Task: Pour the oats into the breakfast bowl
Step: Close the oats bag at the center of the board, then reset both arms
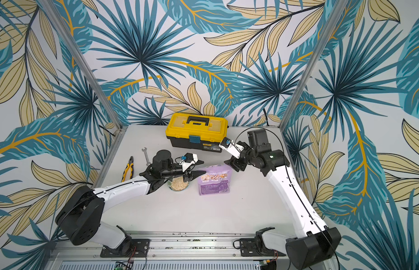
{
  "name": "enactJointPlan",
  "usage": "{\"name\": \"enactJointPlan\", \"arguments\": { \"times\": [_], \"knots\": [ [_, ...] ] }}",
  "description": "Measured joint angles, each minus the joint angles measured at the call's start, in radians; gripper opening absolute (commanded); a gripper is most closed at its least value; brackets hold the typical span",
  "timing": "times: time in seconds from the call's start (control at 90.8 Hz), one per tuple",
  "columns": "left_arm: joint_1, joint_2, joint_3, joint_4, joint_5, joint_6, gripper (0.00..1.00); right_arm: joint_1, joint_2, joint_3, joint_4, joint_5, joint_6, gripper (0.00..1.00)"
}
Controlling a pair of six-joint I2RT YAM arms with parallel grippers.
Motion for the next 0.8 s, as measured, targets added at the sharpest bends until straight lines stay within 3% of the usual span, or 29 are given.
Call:
{"name": "enactJointPlan", "arguments": {
  "times": [0.198, 0.275, 0.451, 0.804],
  "knots": [
    [0.025, -0.179, -0.114, 0.002, -0.097, -0.020, 0.99, -0.145, -0.137, -0.036, 0.203, -0.019, 0.177, 0.93],
    [0.049, -0.266, -0.173, 0.018, -0.165, -0.062, 1.00, -0.197, -0.176, -0.069, 0.291, -0.014, 0.253, 0.99],
    [0.103, -0.451, -0.255, 0.022, -0.364, -0.145, 1.00, -0.290, -0.242, -0.249, 0.491, 0.052, 0.418, 0.99],
    [0.127, -0.690, -0.309, -0.177, -0.913, -0.315, 1.00, -0.336, -0.318, -0.677, 0.846, 0.300, 0.674, 0.99]
  ]
}}
